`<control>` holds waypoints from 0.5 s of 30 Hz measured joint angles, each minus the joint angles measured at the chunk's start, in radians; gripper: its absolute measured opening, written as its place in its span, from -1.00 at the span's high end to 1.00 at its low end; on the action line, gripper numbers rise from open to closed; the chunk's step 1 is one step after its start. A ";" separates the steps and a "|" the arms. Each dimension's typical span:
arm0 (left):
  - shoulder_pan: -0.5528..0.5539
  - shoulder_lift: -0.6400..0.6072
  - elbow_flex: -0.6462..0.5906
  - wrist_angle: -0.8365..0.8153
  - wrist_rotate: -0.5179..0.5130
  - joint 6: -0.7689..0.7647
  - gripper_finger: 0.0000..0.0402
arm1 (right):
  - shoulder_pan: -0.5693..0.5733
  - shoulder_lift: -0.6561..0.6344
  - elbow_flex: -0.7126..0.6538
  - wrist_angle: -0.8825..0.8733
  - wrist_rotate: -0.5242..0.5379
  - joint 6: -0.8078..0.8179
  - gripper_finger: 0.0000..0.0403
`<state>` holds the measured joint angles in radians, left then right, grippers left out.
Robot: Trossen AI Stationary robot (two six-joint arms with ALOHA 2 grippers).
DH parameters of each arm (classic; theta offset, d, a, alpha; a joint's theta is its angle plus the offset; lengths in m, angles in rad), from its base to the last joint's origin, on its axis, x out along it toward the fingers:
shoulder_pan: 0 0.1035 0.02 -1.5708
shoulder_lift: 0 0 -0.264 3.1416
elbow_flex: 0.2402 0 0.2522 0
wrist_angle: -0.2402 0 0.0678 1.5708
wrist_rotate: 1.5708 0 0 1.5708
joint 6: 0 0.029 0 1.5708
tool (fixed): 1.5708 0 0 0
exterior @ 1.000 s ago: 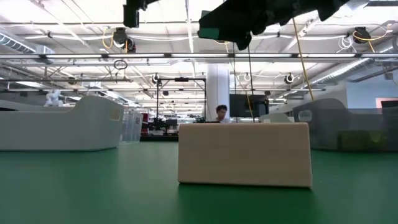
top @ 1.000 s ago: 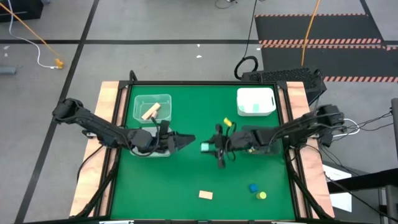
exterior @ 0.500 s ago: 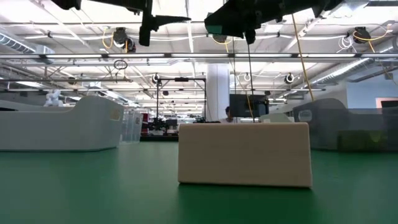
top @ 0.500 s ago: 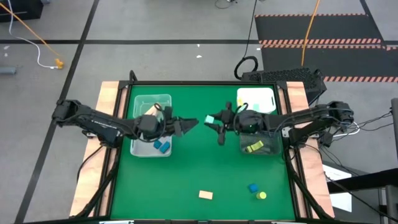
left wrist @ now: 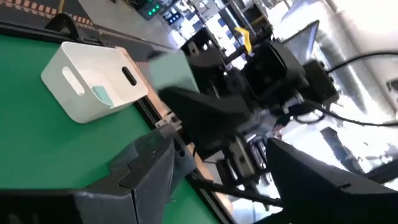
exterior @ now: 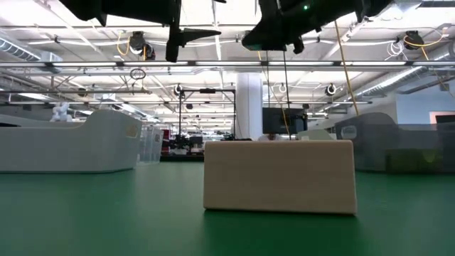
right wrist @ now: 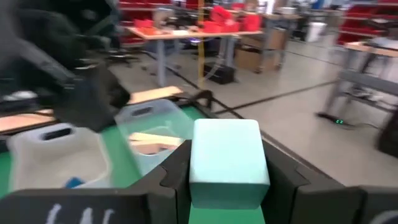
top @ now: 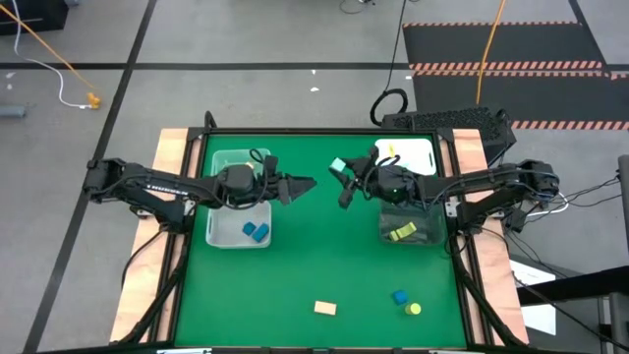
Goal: Sort & place blocks by color
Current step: Put the light blue block into the white bin
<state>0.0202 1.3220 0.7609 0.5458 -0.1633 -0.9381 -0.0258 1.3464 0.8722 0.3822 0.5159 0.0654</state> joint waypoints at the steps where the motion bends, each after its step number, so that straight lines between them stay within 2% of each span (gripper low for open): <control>1: 0.002 0.000 0.000 -0.002 0.009 0.014 -0.27 | -0.004 0.000 0.000 -0.006 0.024 0.000 0.42; 6: 0.001 0.000 0.000 -0.011 0.016 0.042 -0.27 | -0.043 0.000 0.000 -0.094 0.201 0.014 0.42; 9: 0.001 0.000 0.000 -0.031 0.017 0.048 -0.27 | -0.082 0.000 0.000 -0.234 0.313 0.132 0.42; 12: 0.001 0.000 0.000 -0.058 0.017 0.050 -0.27 | -0.144 0.000 0.000 -0.412 0.343 0.307 0.42; 15: 0.001 0.000 0.000 -0.093 0.016 0.046 -0.27 | -0.224 0.000 0.000 -0.608 0.275 0.480 0.42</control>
<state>0.0212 1.3220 0.7609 0.4525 -0.1469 -0.8920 -0.2494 1.3460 0.8722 -0.2263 0.7905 0.5458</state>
